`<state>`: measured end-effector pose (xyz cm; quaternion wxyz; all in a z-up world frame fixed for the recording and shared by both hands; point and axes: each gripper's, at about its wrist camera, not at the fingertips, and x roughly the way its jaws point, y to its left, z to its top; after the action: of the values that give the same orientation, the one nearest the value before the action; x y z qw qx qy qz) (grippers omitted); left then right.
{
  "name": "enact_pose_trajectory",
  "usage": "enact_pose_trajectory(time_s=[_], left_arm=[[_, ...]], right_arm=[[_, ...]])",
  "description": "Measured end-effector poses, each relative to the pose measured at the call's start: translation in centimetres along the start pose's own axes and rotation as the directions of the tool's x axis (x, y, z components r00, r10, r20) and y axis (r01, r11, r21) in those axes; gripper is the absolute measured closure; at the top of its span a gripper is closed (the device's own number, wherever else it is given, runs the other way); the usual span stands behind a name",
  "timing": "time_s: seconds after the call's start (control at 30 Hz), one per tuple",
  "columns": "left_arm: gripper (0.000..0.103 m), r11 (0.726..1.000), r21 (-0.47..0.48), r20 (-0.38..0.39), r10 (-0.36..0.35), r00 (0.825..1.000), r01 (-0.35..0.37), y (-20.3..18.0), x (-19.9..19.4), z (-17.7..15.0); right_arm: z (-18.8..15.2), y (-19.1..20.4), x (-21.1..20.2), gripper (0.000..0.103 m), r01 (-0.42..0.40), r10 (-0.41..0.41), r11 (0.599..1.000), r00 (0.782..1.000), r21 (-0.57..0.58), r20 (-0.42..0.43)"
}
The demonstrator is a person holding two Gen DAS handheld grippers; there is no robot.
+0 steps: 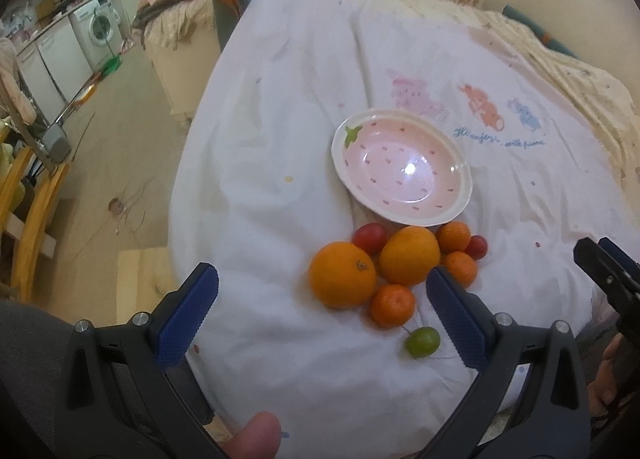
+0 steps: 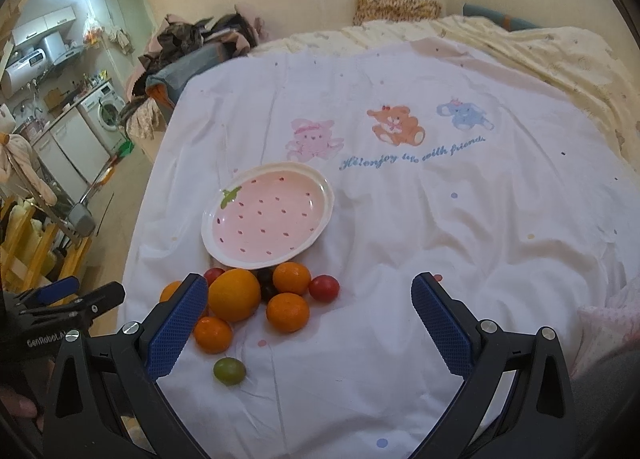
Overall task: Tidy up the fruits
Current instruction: 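Lower the left gripper onto the large orange and close on it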
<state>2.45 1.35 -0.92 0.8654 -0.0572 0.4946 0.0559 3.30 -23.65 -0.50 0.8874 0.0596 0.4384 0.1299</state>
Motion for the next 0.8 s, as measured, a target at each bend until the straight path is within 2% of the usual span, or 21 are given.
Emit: enact_pose_trajectory(time_s=[0.1,0.23,0.3,0.4,0.5,0.67,0.77,0.8], left_arm=[[0.000,1.000,-0.002,-0.070,0.009,0.998,-0.009,0.4,1.1,1.0],[0.000,1.000,-0.002,-0.172,0.018,0.985,-0.019,1.2,3.5,1.9],[0.001,1.000,-0.010,-0.230,0.021,0.973,-0.024,1.7,4.9,2.0],[0.001,0.999,-0.049,-0.315,-0.035,0.948,0.020,2.0,6.7,1.9],[0.001,0.998,-0.027,-0.355,-0.056,0.933,0.050,0.9,8.1,1.7],[0.016,0.996,-0.047,-0.416,-0.090,0.905,0.077,-0.3,10.0,1.8],[0.017,0.994,-0.066,-0.441,-0.102,0.892,0.081,-0.4,11.1,1.7],[0.024,0.994,-0.070,-0.447,-0.109,0.888,0.086,-0.5,11.5,1.6]], right_arm=[[0.9,-0.8,0.9,0.000,-0.013,0.014,1.000,0.999,0.010,-0.051],[1.8,-1.9,2.5,0.000,-0.003,0.006,1.000,0.993,0.029,-0.116],[2.3,-2.4,3.4,0.000,0.000,0.007,0.999,0.989,0.045,-0.150],[2.7,-3.0,5.1,0.000,0.000,0.014,0.998,0.978,0.069,-0.210],[2.9,-3.3,6.2,0.000,0.003,0.018,0.996,0.971,0.085,-0.237],[2.2,-4.1,7.2,0.000,0.013,0.018,0.993,0.968,0.119,-0.252],[2.0,-4.5,7.5,0.000,0.022,0.013,0.991,0.965,0.130,-0.260],[1.9,-4.5,7.5,0.000,0.026,0.009,0.991,0.965,0.129,-0.260]])
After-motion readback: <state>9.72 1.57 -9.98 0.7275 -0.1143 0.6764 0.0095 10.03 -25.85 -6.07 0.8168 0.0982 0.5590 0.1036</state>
